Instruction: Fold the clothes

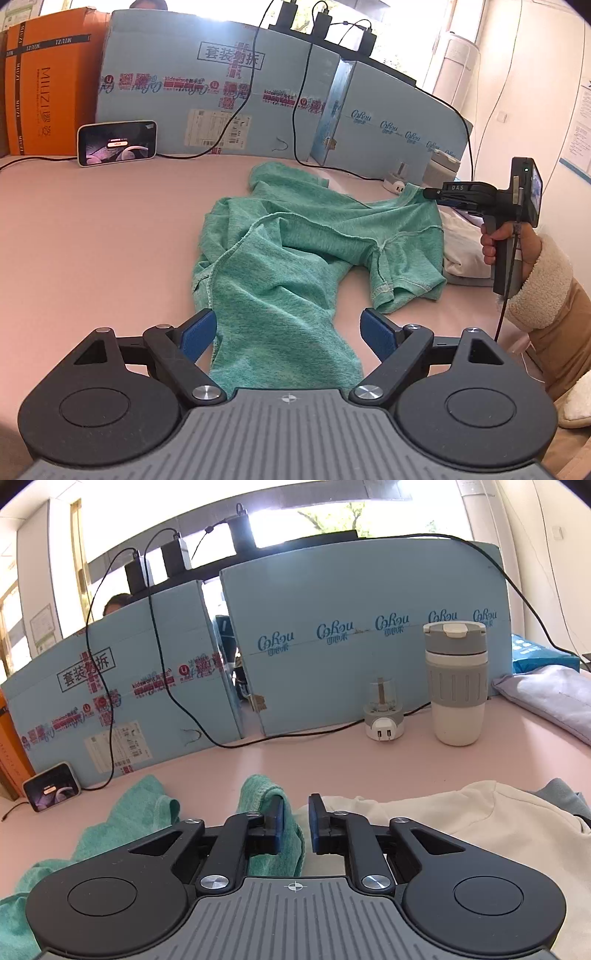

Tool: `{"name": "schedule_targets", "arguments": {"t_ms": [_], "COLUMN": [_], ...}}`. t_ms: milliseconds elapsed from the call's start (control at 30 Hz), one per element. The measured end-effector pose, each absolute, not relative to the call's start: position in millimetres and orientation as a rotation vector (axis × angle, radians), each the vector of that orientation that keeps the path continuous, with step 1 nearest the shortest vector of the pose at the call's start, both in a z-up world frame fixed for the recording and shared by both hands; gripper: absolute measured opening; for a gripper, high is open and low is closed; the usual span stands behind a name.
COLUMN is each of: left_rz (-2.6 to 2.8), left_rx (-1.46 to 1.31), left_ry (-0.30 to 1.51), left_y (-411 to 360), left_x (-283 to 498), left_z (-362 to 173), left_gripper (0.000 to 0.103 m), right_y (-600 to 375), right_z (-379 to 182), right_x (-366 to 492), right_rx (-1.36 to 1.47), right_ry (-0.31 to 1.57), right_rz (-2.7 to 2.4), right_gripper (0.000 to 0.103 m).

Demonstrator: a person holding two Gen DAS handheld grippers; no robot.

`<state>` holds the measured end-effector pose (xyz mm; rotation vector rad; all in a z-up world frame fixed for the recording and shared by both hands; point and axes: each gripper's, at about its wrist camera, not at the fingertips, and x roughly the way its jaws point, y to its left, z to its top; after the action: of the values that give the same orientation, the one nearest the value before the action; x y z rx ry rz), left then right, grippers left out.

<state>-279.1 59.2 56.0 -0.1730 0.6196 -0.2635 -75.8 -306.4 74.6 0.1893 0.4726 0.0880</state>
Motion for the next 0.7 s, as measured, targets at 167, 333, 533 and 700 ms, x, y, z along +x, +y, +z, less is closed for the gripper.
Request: {"name": "schedule_targets", "arguments": {"t_ms": [167, 333, 533, 700], "left_rz": [-0.219, -0.196, -0.176, -0.166], "left_rx": [-0.186, -0.205, -0.247, -0.262], "left_ry": [0.640, 0.655, 0.615, 0.621], "left_y": [66, 67, 72, 74], "left_x": [-271, -263, -266, -266], "left_z": [49, 39, 36, 32], "left_gripper": [0.085, 0.085, 0.084, 0.082], "right_y": [-292, -255, -198, -164], "right_z": [81, 80, 66, 46], "right_x": [-93, -106, -123, -130], "right_rx": [0.149, 0.087, -0.008, -0.127], "right_ry": [0.440, 0.469, 0.553, 0.621], "right_rz": [0.142, 0.334, 0.578, 0.619], "right_gripper": [0.041, 0.041, 0.041, 0.041]}}
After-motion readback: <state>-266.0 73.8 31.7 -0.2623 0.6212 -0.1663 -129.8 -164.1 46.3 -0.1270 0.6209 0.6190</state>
